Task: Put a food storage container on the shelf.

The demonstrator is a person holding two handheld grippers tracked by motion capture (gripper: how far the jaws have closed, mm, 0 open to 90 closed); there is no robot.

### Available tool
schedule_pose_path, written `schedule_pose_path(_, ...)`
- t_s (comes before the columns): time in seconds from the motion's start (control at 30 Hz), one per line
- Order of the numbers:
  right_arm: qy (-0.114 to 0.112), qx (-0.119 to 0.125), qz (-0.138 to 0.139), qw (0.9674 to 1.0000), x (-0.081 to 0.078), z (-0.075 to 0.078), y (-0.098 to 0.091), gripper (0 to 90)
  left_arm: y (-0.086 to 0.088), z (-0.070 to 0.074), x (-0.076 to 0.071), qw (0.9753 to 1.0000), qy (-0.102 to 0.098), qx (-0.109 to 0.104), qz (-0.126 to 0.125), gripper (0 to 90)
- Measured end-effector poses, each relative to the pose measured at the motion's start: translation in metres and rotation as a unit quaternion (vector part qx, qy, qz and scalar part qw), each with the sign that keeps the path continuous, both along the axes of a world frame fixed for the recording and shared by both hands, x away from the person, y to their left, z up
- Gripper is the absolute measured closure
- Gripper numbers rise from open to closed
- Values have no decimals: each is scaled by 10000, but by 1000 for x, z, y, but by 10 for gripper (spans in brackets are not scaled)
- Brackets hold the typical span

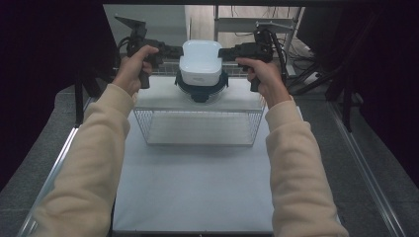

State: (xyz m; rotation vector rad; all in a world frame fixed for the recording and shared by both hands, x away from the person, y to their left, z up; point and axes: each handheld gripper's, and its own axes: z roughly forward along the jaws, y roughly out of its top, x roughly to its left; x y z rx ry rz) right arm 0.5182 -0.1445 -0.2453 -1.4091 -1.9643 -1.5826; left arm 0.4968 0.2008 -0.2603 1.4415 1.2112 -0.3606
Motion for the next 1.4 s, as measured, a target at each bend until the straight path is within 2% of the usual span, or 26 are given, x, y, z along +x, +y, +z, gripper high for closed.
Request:
schedule_pose_path(0.2, 167, 44, -119, 9998, 5, -6, -1, 694, -1, -6, 3, 9999, 93, 28, 48, 728)
schedule_pose_path(0.37, 90, 4, -179, 9998, 2, -4, -1, 671, -3, -7, 3, 9999, 14, 38, 99, 662)
schedule_pose_path(0.47, -354, -203, -366, 9985, -8, 2, -2, 494, -4, 3, -12, 9962, -512, 577, 414, 522)
schedule_pose_path(0.5, -354, -203, -366, 9985, -8, 2, -2, 494, -4, 3, -12, 9962, -512, 577, 414, 479)
schedule_pose_path(0.57, -917, -441, -337, 9942, -25, 10, -11, 404, 0, 12, -34, 9891, -1026, 903, 556, 411)
schedule_pose_path(0.6, -1099, -523, -321, 9921, -32, 12, -15, 385, 1, 13, -43, 9868, -1176, 956, 574, 392)
schedule_pose_path(0.63, -1271, -605, -280, 9896, -40, 14, -19, 368, 1, 13, -43, 9868, -1176, 956, 574, 380)
schedule_pose_path(0.67, -1430, -689, -254, 9870, -48, 14, -24, 353, 3, 12, -63, 9812, -1441, 1155, 559, 365)
schedule_pose_path(0.7, -1430, -689, -254, 9870, -48, 14, -24, 353, 3, 12, -63, 9812, -1441, 1155, 559, 351)
schedule_pose_path(0.73, -1735, -855, -205, 9809, -66, 13, -33, 326, 5, 7, -84, 9755, -1656, 1336, 566, 340)
schedule_pose_path(0.77, -1735, -855, -205, 9809, -66, 13, -33, 326, 5, 7, -84, 9755, -1656, 1336, 566, 328)
schedule_pose_path(0.8, -1938, -927, -137, 9766, -85, 9, -42, 311, 7, -1, -104, 9708, -1809, 1473, 560, 318)
schedule_pose_path(0.83, -1938, -927, -137, 9766, -85, 9, -42, 311, 7, -1, -104, 9708, -1809, 1473, 560, 312)
schedule_pose_path(0.87, -2081, -1020, -87, 9727, -103, 1, -52, 302, 10, -10, -125, 9694, -1914, 1463, 466, 304)
schedule_pose_path(0.97, -2228, -1131, -19, 9683, -129, -15, -65, 288, 12, -20, -143, 9677, -2005, 1474, 395, 286)
schedule_pose_path(1.0, -2268, -1182, -11, 9668, -137, -20, -69, 285, 11, -31, -161, 9638, -2117, 1577, 363, 283)
schedule_pose_path(1.03, -2268, -1182, -11, 9668, -137, -20, -69, 285, 11, -31, -161, 9638, -2117, 1577, 363, 280)
schedule_pose_path(1.07, -2329, -1265, 26, 9642, -154, -35, -75, 278, 9, -43, -178, 9591, -2200, 1743, 364, 275)
schedule_pose_path(1.13, -2367, -1358, 14, 9620, -167, -48, -80, 275, 5, -58, -193, 9551, -2236, 1919, 321, 272)
schedule_pose_path(1.17, -2367, -1358, 14, 9620, -167, -48, -80, 275, 5, -58, -193, 9551, -2236, 1919, 321, 266)
schedule_pose_path(1.2, -2407, -1408, 30, 9603, -180, -63, -85, 271, 2, -77, -206, 9515, -2228, 2102, 279, 266)
schedule_pose_path(1.23, -2407, -1408, 30, 9603, -180, -63, -85, 271, 2, -77, -206, 9515, -2228, 2102, 279, 264)
schedule_pose_path(1.27, -2437, -1450, 20, 9590, -193, -78, -88, 266, 0, -97, -218, 9482, -2178, 2302, 235, 260)
schedule_pose_path(1.33, -2449, -1509, 48, 9577, -204, -94, -90, 261, -1, -118, -226, 9482, -2043, 2422, 198, 259)
schedule_pose_path(1.37, -2463, -1571, 68, 9563, -209, -101, -91, 257, -1, -118, -226, 9482, -2043, 2422, 198, 257)
schedule_pose_path(1.4, -2455, -1645, 72, 9553, -212, -108, -92, 253, 0, -136, -230, 9490, -1900, 2510, 189, 257)
